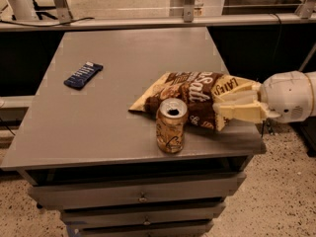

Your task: Move brown chip bag near orange can

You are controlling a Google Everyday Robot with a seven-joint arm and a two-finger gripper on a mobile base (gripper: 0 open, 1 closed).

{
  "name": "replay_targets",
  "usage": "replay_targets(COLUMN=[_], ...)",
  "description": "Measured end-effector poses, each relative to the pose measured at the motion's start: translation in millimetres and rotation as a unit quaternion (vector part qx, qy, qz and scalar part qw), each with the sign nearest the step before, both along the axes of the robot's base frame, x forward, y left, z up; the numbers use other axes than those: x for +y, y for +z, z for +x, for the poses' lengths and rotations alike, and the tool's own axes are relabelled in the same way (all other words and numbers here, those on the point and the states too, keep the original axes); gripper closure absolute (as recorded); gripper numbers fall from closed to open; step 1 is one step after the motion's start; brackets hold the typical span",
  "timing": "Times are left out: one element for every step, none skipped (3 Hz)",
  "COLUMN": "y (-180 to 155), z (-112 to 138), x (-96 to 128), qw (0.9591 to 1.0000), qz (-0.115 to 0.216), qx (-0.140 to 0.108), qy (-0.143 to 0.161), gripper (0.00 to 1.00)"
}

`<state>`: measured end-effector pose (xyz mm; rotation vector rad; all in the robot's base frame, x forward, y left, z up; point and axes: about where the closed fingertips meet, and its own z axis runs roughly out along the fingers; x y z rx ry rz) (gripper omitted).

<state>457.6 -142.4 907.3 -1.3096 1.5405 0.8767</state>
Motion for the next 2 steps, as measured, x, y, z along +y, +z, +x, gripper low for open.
replay_targets(y=[-2.7, -4.4], z=[0.3, 0.9], x=[-2.6, -5.0], qw=[1.0, 0.9999], qz=[-0.006, -0.011], qx=[0.0, -0.001], qy=[-0.007, -0.013], gripper=[0.37, 0.14])
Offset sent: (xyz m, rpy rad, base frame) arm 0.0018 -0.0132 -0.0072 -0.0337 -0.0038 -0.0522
